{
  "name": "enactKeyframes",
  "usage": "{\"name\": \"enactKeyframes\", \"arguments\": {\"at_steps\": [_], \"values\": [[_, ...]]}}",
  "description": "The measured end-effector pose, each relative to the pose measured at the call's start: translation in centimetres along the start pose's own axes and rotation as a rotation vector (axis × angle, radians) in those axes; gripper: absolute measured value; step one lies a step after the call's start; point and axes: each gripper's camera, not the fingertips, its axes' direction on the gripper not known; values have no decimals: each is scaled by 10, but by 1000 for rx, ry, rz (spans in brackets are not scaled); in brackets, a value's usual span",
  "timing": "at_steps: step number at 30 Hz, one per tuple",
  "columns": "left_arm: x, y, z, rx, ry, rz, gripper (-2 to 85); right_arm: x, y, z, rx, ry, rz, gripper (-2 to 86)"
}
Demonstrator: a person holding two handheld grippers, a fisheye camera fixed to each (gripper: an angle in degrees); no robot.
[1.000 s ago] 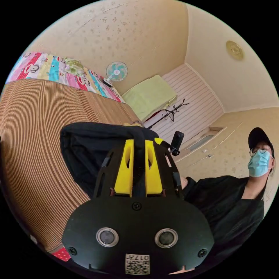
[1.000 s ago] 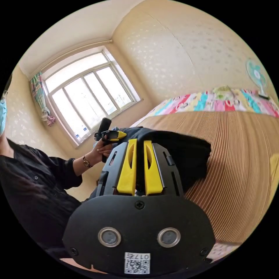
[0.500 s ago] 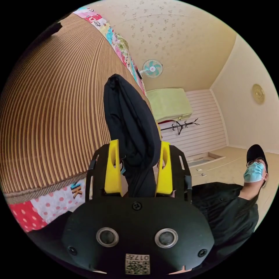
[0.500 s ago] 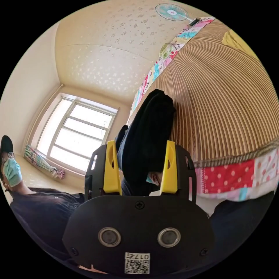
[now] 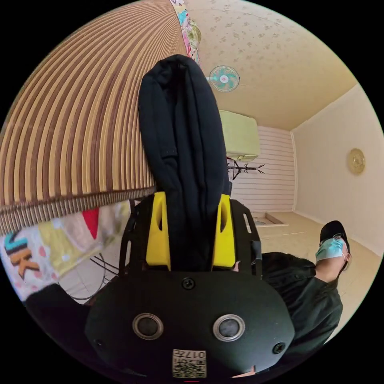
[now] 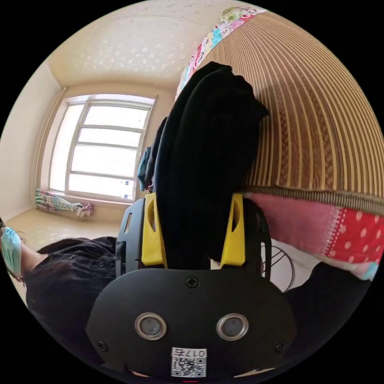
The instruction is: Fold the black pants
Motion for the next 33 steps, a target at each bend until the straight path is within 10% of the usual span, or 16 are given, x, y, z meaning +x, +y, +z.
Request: {"name": "enactKeyframes", "arguments": {"at_steps": [13,23,29,33], "values": [[126,-43,149,-135,-94,191,168,-20,4,-191,420,-88,-241,146],[292,-193,490,-490,-37,520,194,-88,-49,-470,619,641,-160,170],[204,-133,568,-741,-163,514,145,46,-27,-478,760,1070,410,102],[114,-50,447,-671,-191,440,139,64,79,-393,1050,848,170,66]]}}
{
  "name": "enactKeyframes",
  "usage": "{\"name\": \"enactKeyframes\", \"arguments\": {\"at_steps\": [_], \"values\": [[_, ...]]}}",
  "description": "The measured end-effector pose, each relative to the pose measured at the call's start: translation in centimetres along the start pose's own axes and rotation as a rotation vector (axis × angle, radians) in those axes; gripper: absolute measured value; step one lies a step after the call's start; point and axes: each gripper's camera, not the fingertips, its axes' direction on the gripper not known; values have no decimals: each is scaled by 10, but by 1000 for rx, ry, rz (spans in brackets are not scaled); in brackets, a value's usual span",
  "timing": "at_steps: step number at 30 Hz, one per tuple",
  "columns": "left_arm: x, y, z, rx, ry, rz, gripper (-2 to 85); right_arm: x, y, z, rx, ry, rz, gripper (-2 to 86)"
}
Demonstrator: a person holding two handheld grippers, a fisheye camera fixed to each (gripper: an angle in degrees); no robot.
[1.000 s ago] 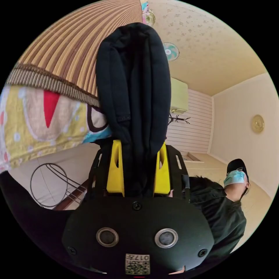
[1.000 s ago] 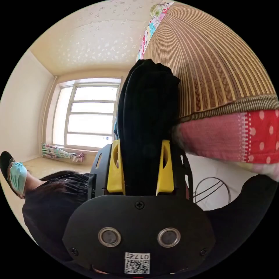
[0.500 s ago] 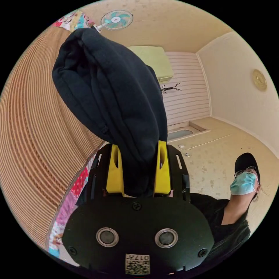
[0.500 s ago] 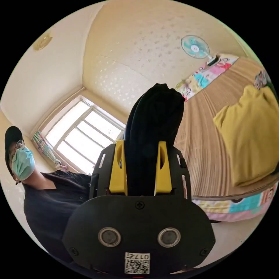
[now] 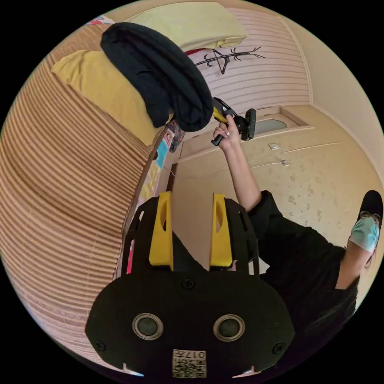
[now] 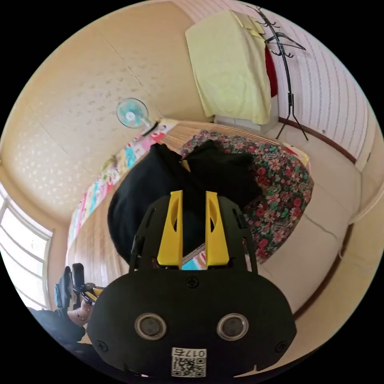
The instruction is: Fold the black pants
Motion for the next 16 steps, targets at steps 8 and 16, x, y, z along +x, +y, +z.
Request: {"name": "enactKeyframes", "arguments": {"at_steps": [8,16], "values": [[45,343,-197,306,-673,-333,113,-33,304,-26,17,-274,27,6],[226,553,-340,1016,-1188,-482,96,-132,322,-23,75,-411,-191,2]]}}
